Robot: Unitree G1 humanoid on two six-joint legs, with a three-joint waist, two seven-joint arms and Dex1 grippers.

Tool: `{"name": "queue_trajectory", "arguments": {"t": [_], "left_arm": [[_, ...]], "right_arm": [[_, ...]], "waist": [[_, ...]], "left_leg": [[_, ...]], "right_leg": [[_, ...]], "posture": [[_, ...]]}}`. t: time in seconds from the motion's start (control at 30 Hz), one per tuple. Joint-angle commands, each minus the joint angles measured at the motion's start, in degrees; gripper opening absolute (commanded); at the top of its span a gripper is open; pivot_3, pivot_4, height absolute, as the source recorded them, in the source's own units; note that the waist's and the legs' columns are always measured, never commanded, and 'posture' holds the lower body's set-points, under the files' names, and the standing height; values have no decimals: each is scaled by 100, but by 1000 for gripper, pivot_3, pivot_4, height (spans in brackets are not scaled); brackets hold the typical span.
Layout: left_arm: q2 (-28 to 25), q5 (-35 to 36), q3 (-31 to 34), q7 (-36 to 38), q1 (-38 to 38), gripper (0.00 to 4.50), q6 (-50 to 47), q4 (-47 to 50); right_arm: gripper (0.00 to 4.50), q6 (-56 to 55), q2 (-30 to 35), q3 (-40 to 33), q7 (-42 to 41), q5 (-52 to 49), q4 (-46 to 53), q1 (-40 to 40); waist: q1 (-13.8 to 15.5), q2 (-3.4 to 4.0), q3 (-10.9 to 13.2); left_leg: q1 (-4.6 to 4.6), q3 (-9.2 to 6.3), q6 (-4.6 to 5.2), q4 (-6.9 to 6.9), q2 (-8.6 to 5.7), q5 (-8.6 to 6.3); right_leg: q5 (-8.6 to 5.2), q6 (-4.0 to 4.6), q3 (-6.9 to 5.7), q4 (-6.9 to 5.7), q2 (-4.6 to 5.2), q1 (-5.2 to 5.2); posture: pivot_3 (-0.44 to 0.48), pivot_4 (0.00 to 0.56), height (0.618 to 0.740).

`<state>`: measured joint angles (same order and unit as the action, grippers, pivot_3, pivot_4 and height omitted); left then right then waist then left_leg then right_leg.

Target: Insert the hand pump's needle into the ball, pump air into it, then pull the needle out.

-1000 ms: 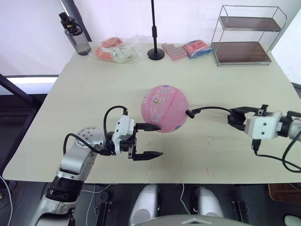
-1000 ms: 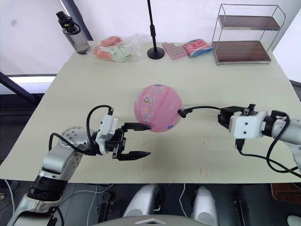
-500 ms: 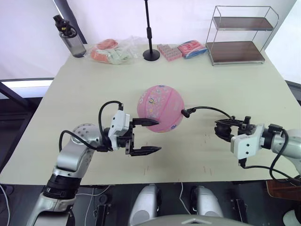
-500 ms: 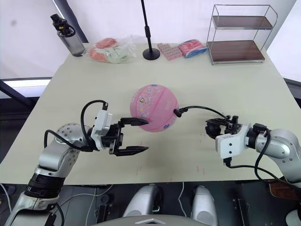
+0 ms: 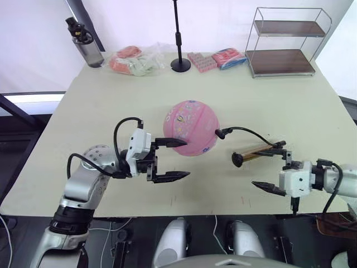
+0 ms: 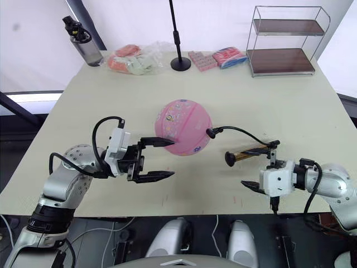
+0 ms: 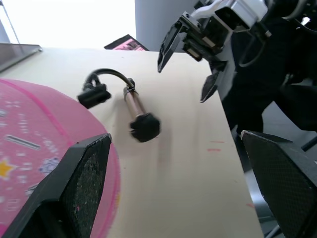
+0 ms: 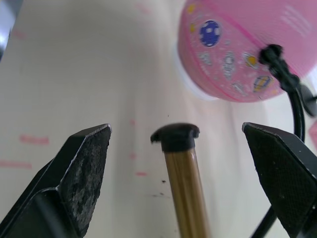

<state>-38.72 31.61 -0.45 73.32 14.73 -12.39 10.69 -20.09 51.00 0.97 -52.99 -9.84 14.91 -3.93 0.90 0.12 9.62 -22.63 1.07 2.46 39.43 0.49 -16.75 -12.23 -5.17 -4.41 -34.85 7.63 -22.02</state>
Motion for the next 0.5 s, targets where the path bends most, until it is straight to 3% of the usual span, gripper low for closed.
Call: {"name": "queue_trajectory", "arguments": {"t": [0.03,0.23,0.5], "left_arm": [[94,127,187,-242,202,4500,-42,111],[422,157,392,-996,632,4500,-267,7],[900,-409,248,-2489,1198,4500,-756,-26]], "right_arm": [[4454,656,-204,-438,69,-1057,459,-395],[4454,1640,-623,-865,238,-2306,1002,-1013],[4454,2352,-1040,-1220,313,-3386,1654,-1182]], "waist": [[6,0,0],[1,-2,1],[-9,-6,2]], "left_leg": [[0,-1,0,0,0,0],[1,-10,0,0,-1,0],[7,-28,2,1,-2,0]], "right_leg": [[0,0,1,0,0,0],[0,0,2,-5,0,0],[2,2,10,-11,-1,0]], "posture": [[0,150,736],[0,150,736],[0,150,736]]}}
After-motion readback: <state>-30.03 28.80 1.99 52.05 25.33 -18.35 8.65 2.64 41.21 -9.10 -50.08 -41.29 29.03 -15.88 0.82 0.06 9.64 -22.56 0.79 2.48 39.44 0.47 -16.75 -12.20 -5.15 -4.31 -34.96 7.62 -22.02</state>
